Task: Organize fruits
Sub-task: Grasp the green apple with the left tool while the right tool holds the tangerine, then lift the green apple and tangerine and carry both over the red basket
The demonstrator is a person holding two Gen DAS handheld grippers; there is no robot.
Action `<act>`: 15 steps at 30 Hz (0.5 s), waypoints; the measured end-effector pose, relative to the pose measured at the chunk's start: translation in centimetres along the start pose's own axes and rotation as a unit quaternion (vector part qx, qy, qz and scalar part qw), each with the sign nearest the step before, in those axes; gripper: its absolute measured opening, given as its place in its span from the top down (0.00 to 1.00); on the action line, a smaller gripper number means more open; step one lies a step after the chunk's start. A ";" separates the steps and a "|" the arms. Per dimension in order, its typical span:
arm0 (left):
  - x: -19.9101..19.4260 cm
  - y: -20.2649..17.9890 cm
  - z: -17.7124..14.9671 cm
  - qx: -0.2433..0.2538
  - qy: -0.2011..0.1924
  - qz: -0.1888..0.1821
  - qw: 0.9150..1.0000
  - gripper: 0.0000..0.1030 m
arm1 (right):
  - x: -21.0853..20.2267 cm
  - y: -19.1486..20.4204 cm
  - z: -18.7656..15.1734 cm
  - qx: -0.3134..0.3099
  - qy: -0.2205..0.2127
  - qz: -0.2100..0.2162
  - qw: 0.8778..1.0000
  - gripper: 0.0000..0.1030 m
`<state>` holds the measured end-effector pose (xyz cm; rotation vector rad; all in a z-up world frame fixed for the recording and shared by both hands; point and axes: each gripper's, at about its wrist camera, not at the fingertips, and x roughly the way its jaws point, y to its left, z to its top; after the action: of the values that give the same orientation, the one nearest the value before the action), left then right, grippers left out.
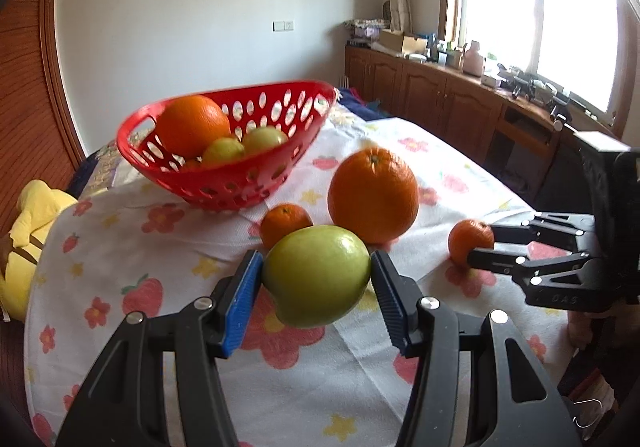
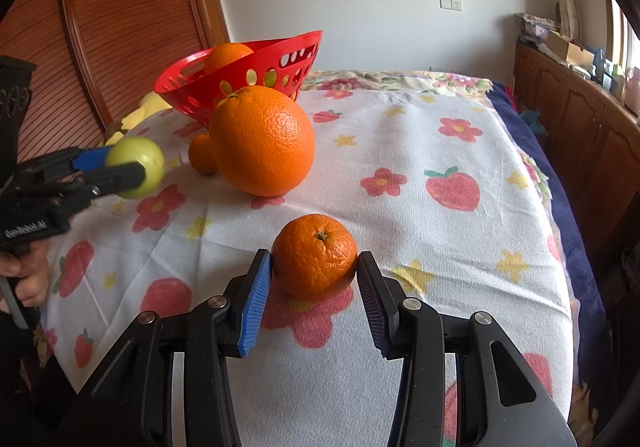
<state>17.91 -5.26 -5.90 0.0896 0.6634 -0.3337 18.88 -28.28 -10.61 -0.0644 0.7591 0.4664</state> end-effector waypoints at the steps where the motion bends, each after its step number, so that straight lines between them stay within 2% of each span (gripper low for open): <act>1: -0.2 0.1 0.2 0.001 -0.004 0.000 1.000 0.47 | 0.0 -0.1 0.0 0.000 0.000 0.000 1.000 0.57; 11: -2.2 3.4 2.4 -0.003 -0.037 0.027 0.999 0.47 | -1.1 0.2 0.7 -0.004 -0.016 0.002 1.000 0.59; 15: -2.3 5.0 3.6 -0.013 -0.046 0.036 0.998 0.47 | -2.5 0.6 2.6 -0.014 -0.039 0.008 0.999 0.66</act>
<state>19.97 -0.53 -1.76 0.0725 0.5718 -0.2593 18.78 -28.12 -6.98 -0.0648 0.6773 0.4927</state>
